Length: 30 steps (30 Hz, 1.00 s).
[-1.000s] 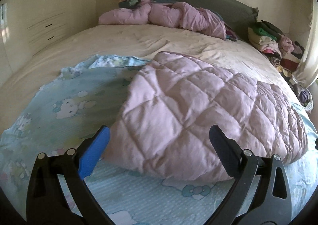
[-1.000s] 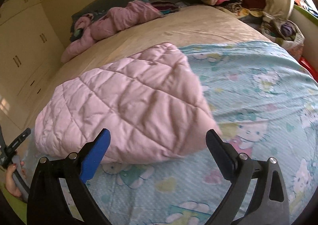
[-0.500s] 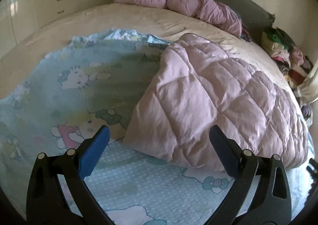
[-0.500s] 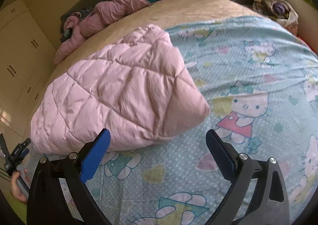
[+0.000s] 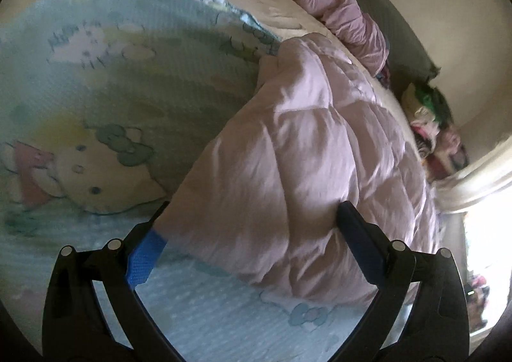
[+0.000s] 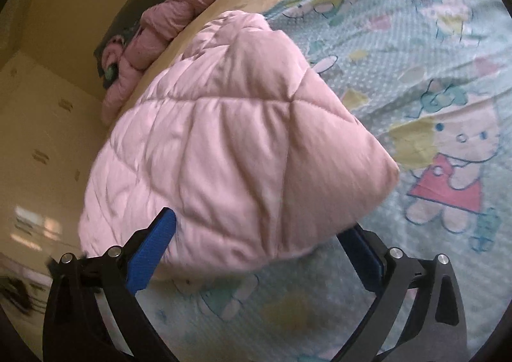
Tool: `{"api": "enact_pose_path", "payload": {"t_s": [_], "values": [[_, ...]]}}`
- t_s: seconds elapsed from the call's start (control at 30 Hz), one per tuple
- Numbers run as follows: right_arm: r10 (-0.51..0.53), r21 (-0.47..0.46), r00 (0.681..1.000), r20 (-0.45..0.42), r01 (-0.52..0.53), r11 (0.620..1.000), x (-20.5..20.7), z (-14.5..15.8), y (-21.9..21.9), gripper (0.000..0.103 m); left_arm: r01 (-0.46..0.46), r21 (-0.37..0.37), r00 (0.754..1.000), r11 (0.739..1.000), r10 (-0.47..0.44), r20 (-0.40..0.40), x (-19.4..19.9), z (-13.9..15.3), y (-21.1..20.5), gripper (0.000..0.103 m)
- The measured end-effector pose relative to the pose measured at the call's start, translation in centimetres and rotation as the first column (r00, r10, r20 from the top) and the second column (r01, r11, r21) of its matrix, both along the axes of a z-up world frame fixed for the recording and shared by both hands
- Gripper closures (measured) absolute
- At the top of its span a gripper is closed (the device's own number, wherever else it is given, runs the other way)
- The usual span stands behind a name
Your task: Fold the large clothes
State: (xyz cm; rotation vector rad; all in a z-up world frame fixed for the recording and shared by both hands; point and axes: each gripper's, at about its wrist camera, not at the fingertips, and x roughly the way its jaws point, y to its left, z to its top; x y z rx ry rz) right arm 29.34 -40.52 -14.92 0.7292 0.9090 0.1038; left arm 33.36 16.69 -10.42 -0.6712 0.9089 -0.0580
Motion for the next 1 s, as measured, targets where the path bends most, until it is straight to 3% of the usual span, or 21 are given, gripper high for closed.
{"api": "enact_pose_path", "payload": {"t_s": [0.1, 0.3, 0.57, 0.63, 0.73, 0.83, 0.9, 1.0], "values": [[-0.027, 0.084, 1.0, -0.011, 0.028, 0.996, 1.1, -0.9, -0.9, 0.004, -0.021, -0.101, 1.0, 0.995, 0.019, -0.017, 1.1, -1.0, 0.5, 0.009], [-0.052, 0.155, 0.999, -0.011, 0.053, 0.986, 3.2, -1.7, -1.4, 0.004, -0.051, -0.174, 0.999, 0.983, 0.049, -0.014, 2.5, -2.2, 0.3, 0.008], [-0.084, 0.149, 0.995, 0.048, 0.076, 0.986, 4.7, -1.8, -0.8, 0.004, -0.082, -0.195, 0.996, 0.977, 0.085, 0.011, 4.1, -2.2, -0.2, 0.008], [-0.082, 0.125, 0.995, 0.058, 0.074, 0.989, 5.1, -1.6, -0.5, 0.006, -0.068, -0.163, 0.997, 0.984, 0.074, 0.034, 4.1, -1.7, -0.6, 0.019], [-0.062, 0.102, 0.994, 0.087, 0.053, 0.993, 5.3, -0.8, 0.1, 0.027, -0.035, -0.111, 0.995, 0.993, 0.045, 0.086, 4.0, -0.2, -1.2, 0.043], [-0.027, 0.003, 0.99, 0.141, 0.026, 1.0, 5.0, 1.1, 1.1, 0.048, -0.005, -0.048, 0.989, 0.999, 0.012, 0.148, 3.5, 2.0, -1.9, 0.057], [0.009, -0.088, 0.984, 0.177, 0.007, 0.996, 4.7, 2.6, 2.3, 0.057, 0.013, 0.001, 0.983, 1.0, -0.013, 0.185, 3.3, 3.5, -2.6, 0.062], [0.055, -0.194, 0.974, 0.221, -0.011, 0.981, 3.9, 4.6, 4.0, 0.063, 0.028, 0.058, 0.973, 0.998, -0.041, 0.225, 2.7, 5.2, -3.3, 0.066]]}}
